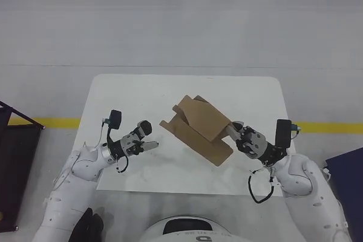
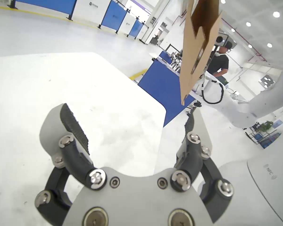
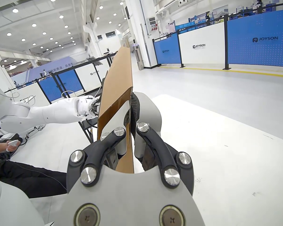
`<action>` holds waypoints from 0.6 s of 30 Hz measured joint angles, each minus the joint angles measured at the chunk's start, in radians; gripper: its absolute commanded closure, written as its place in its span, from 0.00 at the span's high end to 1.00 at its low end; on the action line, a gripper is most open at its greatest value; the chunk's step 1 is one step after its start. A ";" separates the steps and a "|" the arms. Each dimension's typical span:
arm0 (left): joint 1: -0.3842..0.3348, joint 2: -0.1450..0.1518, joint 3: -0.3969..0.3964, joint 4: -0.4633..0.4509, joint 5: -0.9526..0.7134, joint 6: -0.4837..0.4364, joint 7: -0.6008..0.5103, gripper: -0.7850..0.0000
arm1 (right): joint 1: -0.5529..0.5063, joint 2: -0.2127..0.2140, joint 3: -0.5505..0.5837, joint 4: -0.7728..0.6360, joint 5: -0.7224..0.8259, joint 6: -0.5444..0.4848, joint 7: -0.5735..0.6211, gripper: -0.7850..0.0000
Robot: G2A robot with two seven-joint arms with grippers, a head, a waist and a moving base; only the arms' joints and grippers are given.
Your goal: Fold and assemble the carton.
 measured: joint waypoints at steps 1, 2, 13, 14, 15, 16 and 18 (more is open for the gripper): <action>0.000 0.000 0.000 0.000 0.000 0.000 0.000 1.00 | 0.000 0.000 0.000 0.000 0.000 0.000 0.000 0.00; 0.000 0.000 0.000 0.000 0.000 0.000 0.000 1.00 | 0.000 0.000 0.000 0.000 0.000 0.000 0.000 0.00; 0.000 0.000 0.000 0.000 0.000 0.000 0.000 1.00 | 0.005 0.000 -0.001 0.007 0.008 0.000 0.001 0.00; 0.000 0.000 0.000 0.000 0.000 0.000 0.000 1.00 | 0.015 0.002 -0.002 0.023 0.018 -0.005 0.012 0.00; 0.000 0.000 0.000 0.000 0.000 0.000 0.000 1.00 | 0.034 0.005 -0.002 0.048 0.028 -0.011 0.040 0.00; 0.000 0.000 0.000 0.000 0.000 0.000 0.000 1.00 | 0.066 0.010 0.001 0.086 0.050 -0.018 0.098 0.00; 0.000 0.000 0.000 0.000 0.000 0.000 0.000 1.00 | 0.122 0.021 0.000 0.146 0.102 -0.037 0.211 0.00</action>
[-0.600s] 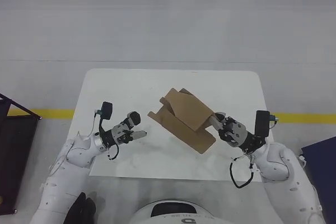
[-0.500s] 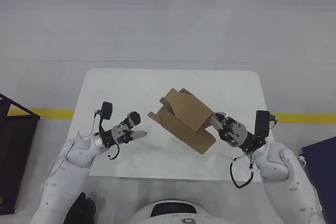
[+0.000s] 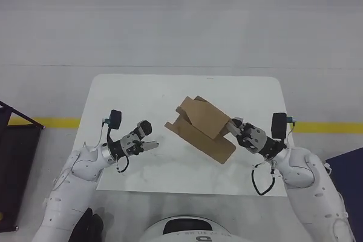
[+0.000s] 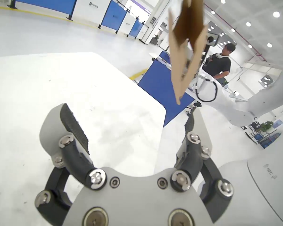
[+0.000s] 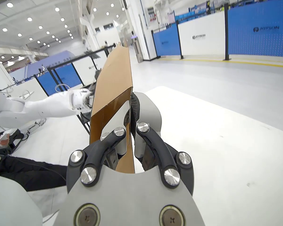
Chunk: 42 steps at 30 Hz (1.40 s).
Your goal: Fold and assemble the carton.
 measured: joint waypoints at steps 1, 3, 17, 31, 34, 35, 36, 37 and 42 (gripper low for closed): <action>0.000 0.000 0.000 0.000 0.000 0.000 0.000 1.00 | 0.044 0.008 -0.001 0.044 0.044 -0.012 0.085 0.00; 0.000 0.000 0.000 0.000 0.000 0.000 0.000 1.00 | 0.115 0.020 0.003 0.111 0.110 -0.008 0.201 0.00; 0.000 0.000 0.000 0.000 0.000 0.000 0.000 1.00 | 0.302 0.063 -0.011 0.170 0.350 0.102 0.538 0.00; -0.317 0.022 0.197 0.193 -0.637 0.121 -0.447 1.00 | 0.327 0.078 -0.055 0.198 0.500 0.040 0.625 0.00; -0.400 0.021 0.292 0.181 -0.786 0.213 -0.542 0.95 | 0.321 0.089 -0.040 0.170 0.544 0.033 0.668 0.00; -0.417 0.022 0.319 0.174 -0.827 0.240 -0.568 0.90 | 0.316 0.093 -0.037 0.159 0.562 0.033 0.676 0.00; -0.433 0.024 0.342 0.170 -0.857 0.263 -0.591 0.75 | 0.309 0.098 -0.037 0.146 0.581 0.036 0.681 0.00; -0.448 0.028 0.368 0.171 -0.872 0.281 -0.608 0.67 | 0.298 0.105 -0.037 0.129 0.607 0.041 0.685 0.00; -0.469 0.044 0.454 0.176 -0.882 0.281 -0.608 0.43 | 0.275 0.143 -0.047 0.093 0.729 0.070 0.714 0.00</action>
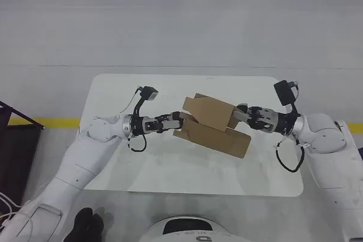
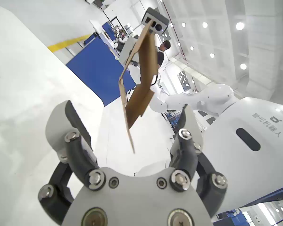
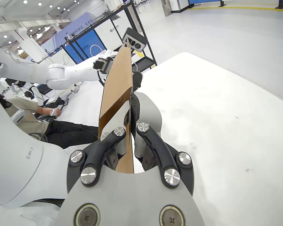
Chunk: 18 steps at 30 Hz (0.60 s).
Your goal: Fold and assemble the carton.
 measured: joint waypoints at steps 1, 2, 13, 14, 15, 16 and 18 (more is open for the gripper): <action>-0.001 0.006 0.015 0.004 0.002 -0.010 0.010 0.42 | 0.000 0.010 -0.002 -0.002 0.024 0.008 0.008 0.00; -0.002 0.011 0.024 0.010 0.007 -0.020 0.019 0.42 | 0.001 0.018 -0.005 -0.004 0.040 0.013 0.013 0.00; -0.025 0.074 0.145 0.002 -0.006 -0.120 0.120 0.45 | 0.022 0.090 -0.092 -0.024 0.058 0.019 0.019 0.00; -0.029 0.080 0.154 0.000 -0.010 -0.130 0.129 0.45 | 0.024 0.093 -0.099 -0.023 0.053 0.017 0.017 0.00; -0.032 0.085 0.163 0.000 -0.015 -0.139 0.139 0.45 | 0.026 0.096 -0.104 -0.021 0.050 0.014 0.014 0.00; -0.036 0.092 0.172 0.003 -0.021 -0.152 0.152 0.44 | 0.029 0.100 -0.110 -0.019 0.049 0.011 0.011 0.00; -0.041 0.103 0.185 0.012 -0.030 -0.171 0.171 0.45 | 0.031 0.106 -0.116 -0.016 0.049 0.005 0.005 0.00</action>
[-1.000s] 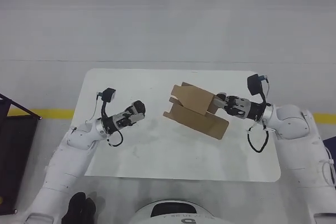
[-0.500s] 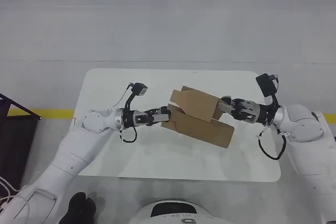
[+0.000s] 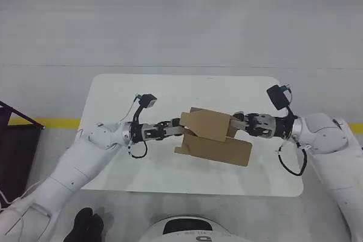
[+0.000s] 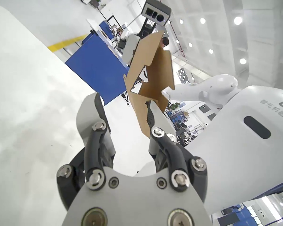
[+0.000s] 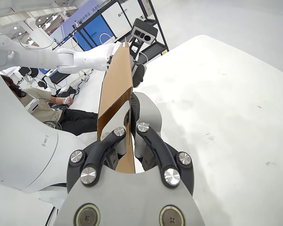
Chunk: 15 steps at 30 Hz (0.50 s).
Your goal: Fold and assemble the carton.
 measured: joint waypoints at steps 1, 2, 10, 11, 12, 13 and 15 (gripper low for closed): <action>-0.003 0.007 0.010 0.005 -0.005 -0.011 0.012 0.46 | 0.000 0.004 -0.002 0.002 0.002 -0.004 -0.004 0.00; -0.005 0.013 0.018 0.006 -0.007 -0.020 0.020 0.47 | 0.000 0.007 -0.002 0.004 0.003 -0.005 -0.005 0.00; -0.015 0.062 0.120 -0.015 -0.052 -0.087 0.087 0.58 | 0.002 0.026 -0.008 0.008 -0.008 -0.004 -0.004 0.00; -0.020 0.066 0.132 -0.015 -0.049 -0.095 0.095 0.57 | 0.005 0.026 -0.012 0.009 -0.012 -0.001 -0.001 0.00; -0.026 0.071 0.145 -0.015 -0.047 -0.103 0.103 0.55 | 0.008 0.027 -0.016 0.011 -0.016 0.001 0.001 0.00; -0.034 0.076 0.162 -0.015 -0.047 -0.109 0.110 0.55 | 0.012 0.026 -0.021 0.012 -0.019 0.002 0.002 0.00; -0.049 0.082 0.184 -0.010 -0.050 -0.111 0.111 0.53 | 0.017 0.026 -0.028 0.013 -0.023 0.004 0.003 0.00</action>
